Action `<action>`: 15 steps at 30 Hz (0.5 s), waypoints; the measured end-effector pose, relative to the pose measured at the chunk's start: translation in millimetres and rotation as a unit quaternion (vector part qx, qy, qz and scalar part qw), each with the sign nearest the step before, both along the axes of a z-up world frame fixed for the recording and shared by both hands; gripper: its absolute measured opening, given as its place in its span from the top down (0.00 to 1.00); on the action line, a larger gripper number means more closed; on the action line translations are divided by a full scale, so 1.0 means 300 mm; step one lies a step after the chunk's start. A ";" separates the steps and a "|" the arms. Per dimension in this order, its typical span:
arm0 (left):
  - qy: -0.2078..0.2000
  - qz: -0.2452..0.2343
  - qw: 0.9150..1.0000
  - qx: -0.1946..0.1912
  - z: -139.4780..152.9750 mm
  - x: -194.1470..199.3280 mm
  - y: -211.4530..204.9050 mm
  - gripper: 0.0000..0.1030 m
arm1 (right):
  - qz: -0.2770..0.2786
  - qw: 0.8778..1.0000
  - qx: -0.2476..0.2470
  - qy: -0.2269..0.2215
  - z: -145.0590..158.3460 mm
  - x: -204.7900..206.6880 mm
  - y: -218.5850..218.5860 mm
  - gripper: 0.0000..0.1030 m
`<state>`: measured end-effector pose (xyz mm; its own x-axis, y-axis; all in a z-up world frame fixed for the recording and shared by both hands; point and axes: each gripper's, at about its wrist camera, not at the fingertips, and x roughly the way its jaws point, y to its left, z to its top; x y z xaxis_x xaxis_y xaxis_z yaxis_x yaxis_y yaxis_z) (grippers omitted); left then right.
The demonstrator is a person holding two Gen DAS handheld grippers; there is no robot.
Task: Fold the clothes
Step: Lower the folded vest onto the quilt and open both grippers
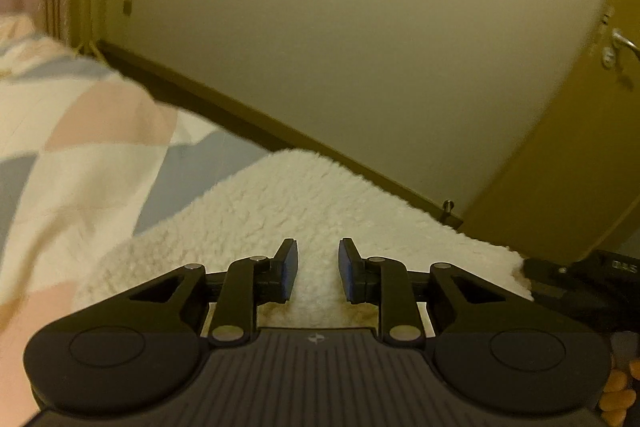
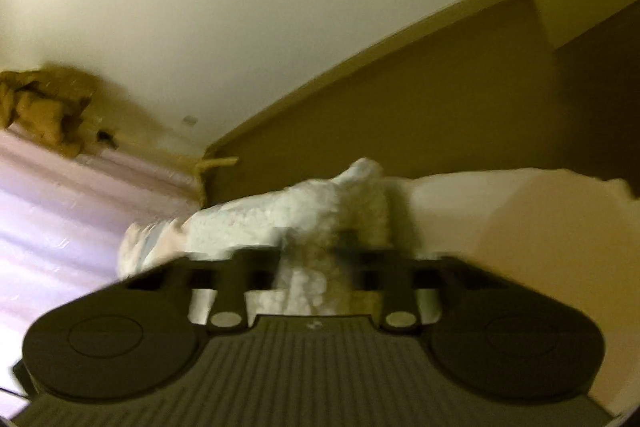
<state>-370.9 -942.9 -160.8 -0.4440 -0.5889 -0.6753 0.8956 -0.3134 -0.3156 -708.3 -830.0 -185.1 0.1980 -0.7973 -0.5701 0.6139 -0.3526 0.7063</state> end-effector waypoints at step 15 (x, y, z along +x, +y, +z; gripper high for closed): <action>-0.009 -0.012 0.999 -0.050 0.052 -0.106 -0.030 0.73 | 0.031 0.989 0.022 0.145 -0.015 0.018 -0.038 0.86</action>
